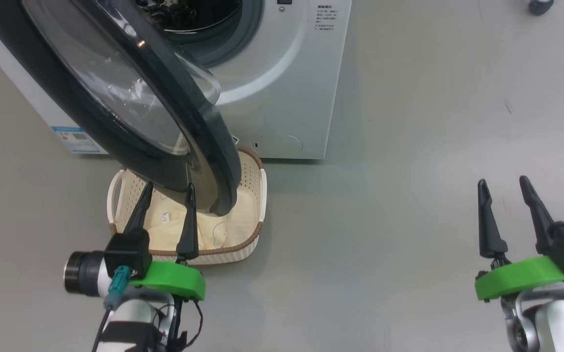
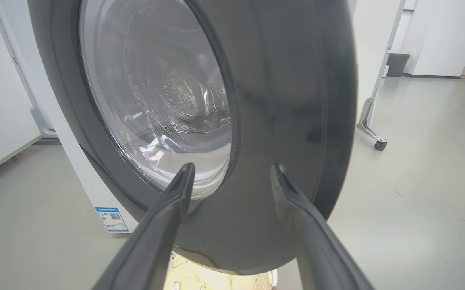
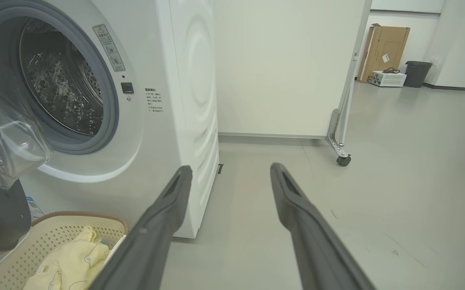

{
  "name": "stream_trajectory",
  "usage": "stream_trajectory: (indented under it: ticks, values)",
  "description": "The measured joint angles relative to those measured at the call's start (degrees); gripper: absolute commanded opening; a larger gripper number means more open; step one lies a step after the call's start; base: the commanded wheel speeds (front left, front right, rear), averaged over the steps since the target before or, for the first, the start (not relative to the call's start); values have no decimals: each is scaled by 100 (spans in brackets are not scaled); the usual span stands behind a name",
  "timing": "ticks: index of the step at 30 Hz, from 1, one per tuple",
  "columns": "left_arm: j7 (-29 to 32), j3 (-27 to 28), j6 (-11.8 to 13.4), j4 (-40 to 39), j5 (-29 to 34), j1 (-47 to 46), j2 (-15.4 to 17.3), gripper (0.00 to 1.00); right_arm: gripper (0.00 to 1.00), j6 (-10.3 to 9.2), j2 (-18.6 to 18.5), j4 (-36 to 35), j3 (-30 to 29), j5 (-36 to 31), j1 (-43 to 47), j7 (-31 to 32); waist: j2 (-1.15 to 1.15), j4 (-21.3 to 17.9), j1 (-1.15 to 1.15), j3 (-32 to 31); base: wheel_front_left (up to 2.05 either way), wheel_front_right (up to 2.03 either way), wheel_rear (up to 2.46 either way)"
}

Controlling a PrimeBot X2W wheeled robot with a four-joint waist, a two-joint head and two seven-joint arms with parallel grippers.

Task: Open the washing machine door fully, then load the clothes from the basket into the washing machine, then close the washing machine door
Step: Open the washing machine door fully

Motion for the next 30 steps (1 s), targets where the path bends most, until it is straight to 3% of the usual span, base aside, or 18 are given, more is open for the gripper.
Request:
stream_trajectory:
  ticks: [12, 27, 29, 30]
  values:
    - [0, 82, -54, 48, 0, 282, 0, 100, 100, 0, 63, -407, 29, 18, 581, 83, 0, -105, 0, -278, 0, 0, 0]
    - [0, 123, -44, 185, -9, 285, 0, 100, 100, 0, 71, -543, 47, 57, 605, 154, 0, -98, 0, -316, 0, 0, 0]
    - [0, 149, -38, 220, -9, 284, -1, 67, 100, 0, 73, -550, 57, -18, 606, 203, 0, -95, 0, -313, 0, 0, 0]
    - [0, 160, -36, 241, -9, 282, -1, 24, 100, 0, 74, -550, 59, -58, 610, 208, 0, -90, 0, -312, 0, 0, 0]
